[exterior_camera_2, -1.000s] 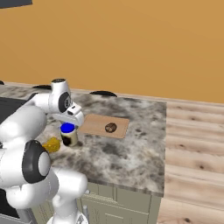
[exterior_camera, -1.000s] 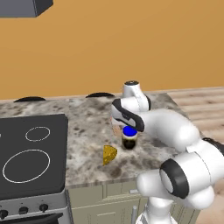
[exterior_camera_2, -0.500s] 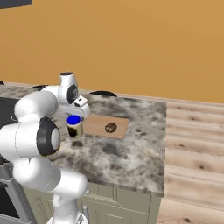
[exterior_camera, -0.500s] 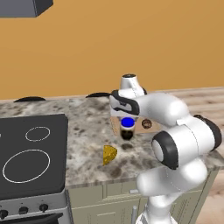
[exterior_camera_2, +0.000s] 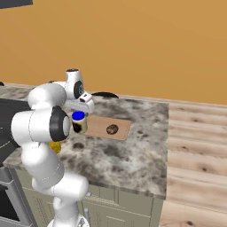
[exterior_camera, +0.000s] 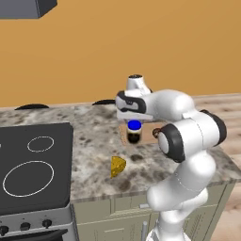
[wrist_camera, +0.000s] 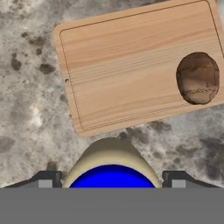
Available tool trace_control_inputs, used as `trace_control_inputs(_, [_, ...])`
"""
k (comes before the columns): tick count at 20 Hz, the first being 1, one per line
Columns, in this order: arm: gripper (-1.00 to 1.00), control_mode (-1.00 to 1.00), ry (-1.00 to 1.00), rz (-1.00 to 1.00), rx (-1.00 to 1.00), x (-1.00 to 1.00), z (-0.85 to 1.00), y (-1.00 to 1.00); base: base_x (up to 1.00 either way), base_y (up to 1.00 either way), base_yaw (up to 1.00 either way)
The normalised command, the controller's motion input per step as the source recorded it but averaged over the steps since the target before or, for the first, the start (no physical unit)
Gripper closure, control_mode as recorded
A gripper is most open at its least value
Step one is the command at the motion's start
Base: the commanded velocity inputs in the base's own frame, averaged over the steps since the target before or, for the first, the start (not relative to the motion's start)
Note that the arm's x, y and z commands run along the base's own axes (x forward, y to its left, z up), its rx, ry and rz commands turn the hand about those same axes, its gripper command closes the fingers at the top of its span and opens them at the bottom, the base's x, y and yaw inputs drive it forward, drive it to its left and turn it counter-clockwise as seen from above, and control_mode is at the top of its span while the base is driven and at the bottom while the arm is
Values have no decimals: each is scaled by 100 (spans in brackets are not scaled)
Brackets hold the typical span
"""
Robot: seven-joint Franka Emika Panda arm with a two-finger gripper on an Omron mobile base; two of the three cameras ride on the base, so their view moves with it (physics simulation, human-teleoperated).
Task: Retrieve the reheated potato from the microwave, then place the potato, cheese, and condiment on the cutting board.
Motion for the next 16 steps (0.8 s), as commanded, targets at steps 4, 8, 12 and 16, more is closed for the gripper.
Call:
trace_control_inputs(4, [100,-100,0,0,0,38,0,-9,0,0,0])
trace_control_inputs(8, [100,-100,0,0,0,36,0,-7,0,0,0])
trace_control_inputs(12, [100,-100,0,0,0,33,-3,-1,0,0,0])
trace_control_inputs(16, [100,-100,0,0,0,30,-6,0,0,0,0])
